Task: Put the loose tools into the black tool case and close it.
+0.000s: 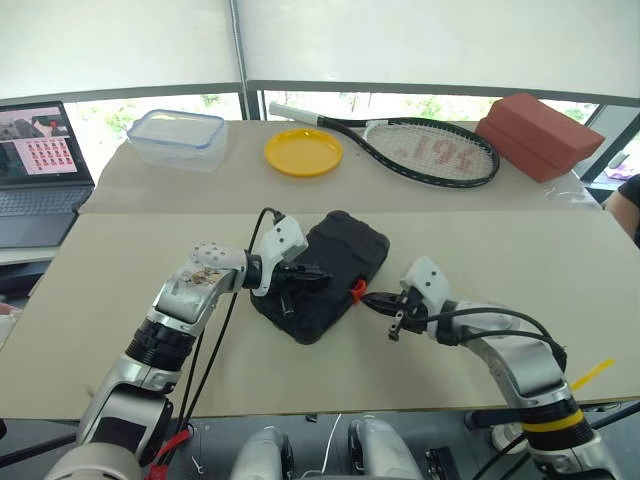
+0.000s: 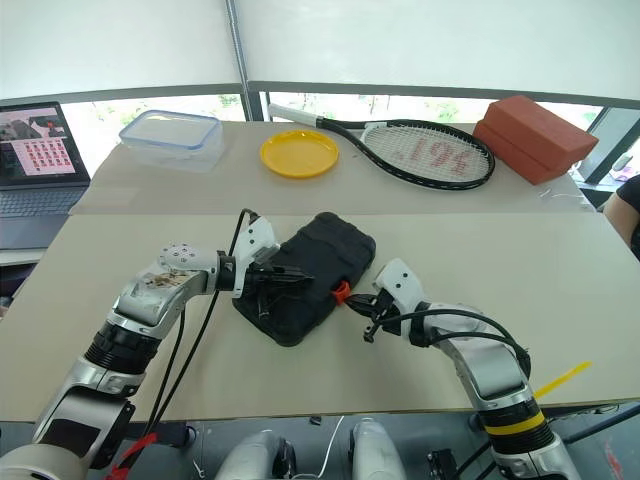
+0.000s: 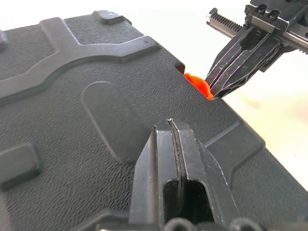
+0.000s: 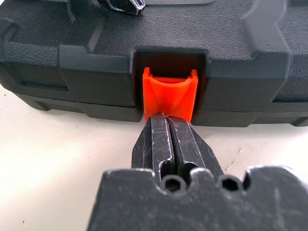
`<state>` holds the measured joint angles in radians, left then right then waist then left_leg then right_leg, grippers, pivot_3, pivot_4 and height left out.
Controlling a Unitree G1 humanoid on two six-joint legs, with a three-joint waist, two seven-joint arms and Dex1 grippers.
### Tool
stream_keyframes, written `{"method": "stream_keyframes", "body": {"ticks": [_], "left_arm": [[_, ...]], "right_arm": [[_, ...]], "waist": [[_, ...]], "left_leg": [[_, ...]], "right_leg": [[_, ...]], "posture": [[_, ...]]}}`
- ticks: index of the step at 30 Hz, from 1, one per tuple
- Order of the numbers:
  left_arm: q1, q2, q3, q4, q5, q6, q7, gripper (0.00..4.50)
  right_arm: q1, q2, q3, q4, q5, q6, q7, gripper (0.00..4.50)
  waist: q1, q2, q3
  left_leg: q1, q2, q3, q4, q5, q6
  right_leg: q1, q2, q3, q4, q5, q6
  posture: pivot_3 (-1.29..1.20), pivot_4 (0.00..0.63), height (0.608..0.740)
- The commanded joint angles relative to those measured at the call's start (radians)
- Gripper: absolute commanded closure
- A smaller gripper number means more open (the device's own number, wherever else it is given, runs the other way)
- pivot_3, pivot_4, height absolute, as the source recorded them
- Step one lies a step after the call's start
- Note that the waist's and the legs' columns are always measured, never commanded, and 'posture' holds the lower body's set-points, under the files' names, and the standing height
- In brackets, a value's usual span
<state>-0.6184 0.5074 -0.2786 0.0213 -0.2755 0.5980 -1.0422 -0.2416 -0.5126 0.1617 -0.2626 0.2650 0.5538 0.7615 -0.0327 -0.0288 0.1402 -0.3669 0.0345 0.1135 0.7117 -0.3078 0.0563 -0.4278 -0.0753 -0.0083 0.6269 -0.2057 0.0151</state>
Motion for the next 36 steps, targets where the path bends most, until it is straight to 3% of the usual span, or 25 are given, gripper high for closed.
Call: {"method": "stream_keyframes", "body": {"ticks": [1,17,20,23,24,30,34,36], "left_arm": [[0.029,0.009,-0.055,0.04,0.027,0.054,-0.013,4.5],[0.055,0.002,-0.05,0.057,0.042,0.056,0.029,4.5],[0.082,0.003,0.0,0.035,0.033,-0.04,0.038,4.5],[0.123,0.0,0.126,-0.006,-0.01,-0.16,0.069,4.5],[0.142,0.01,0.17,-0.038,-0.042,-0.162,0.062,3.97],[0.276,0.086,0.34,-0.162,-0.11,-0.265,0.044,1.93],[0.606,0.202,0.542,-0.204,-0.024,-0.466,0.028,0.53],[0.716,0.226,0.585,-0.197,0.016,-0.542,0.046,0.01]], "right_arm": [[-0.04,0.035,0.02,-0.003,0.014,-0.014,0.007,4.43],[-0.087,0.044,0.026,0.013,0.005,-0.011,0.036,4.43],[-0.042,-0.01,0.012,-0.014,0.003,-0.016,0.061,4.43],[0.015,-0.077,-0.045,-0.027,0.013,-0.042,0.087,4.43],[0.036,-0.101,-0.075,-0.032,0.033,-0.036,0.106,4.5],[0.119,-0.215,-0.171,-0.008,0.044,-0.14,0.189,2.7],[0.134,-0.25,-0.274,0.177,0.046,-0.52,0.337,1.25],[0.122,-0.261,-0.288,0.258,0.044,-0.615,0.38,0.65]], "waist": [[-0.005,0.0,0.0],[-0.007,0.0,0.0],[-0.006,0.0,0.0],[-0.002,0.0,0.0],[-0.001,0.001,0.0],[0.01,0.001,0.001],[0.011,0.001,0.001],[0.01,0.001,0.002]], "left_leg": [[0.0,0.0,0.0,0.0,0.0,0.0],[0.001,0.0,0.0,-0.001,0.0,-0.001],[0.001,0.0,0.0,-0.001,0.0,-0.001],[0.001,0.0,0.0,-0.002,0.0,0.0],[0.0,0.0,-0.001,-0.002,0.0,0.0],[-0.008,0.0,0.0,-0.003,0.0,0.0],[-0.009,0.0,0.001,-0.003,-0.001,0.0],[-0.005,0.0,0.004,-0.007,-0.002,0.0]], "right_leg": [[0.0,0.0,0.0,0.0,0.0,0.0],[0.001,-0.001,0.0,0.001,-0.001,-0.001],[0.001,-0.001,0.0,0.001,-0.001,-0.001],[0.001,-0.002,0.0,0.0,-0.001,-0.001],[0.0,-0.002,0.0,-0.001,-0.001,-0.001],[-0.009,-0.003,0.0,-0.001,-0.001,-0.001],[-0.01,-0.003,0.0,-0.002,-0.001,-0.001],[-0.01,-0.003,0.002,-0.004,-0.001,-0.001]], "posture": [[0.0,0.15,0.74],[0.0,0.15,0.74],[0.0,0.15,0.74],[0.0,0.15,0.74],[0.0,0.15,0.74],[0.0,0.15,0.74],[0.0,0.15,0.74],[0.0,0.15,0.74]]}}
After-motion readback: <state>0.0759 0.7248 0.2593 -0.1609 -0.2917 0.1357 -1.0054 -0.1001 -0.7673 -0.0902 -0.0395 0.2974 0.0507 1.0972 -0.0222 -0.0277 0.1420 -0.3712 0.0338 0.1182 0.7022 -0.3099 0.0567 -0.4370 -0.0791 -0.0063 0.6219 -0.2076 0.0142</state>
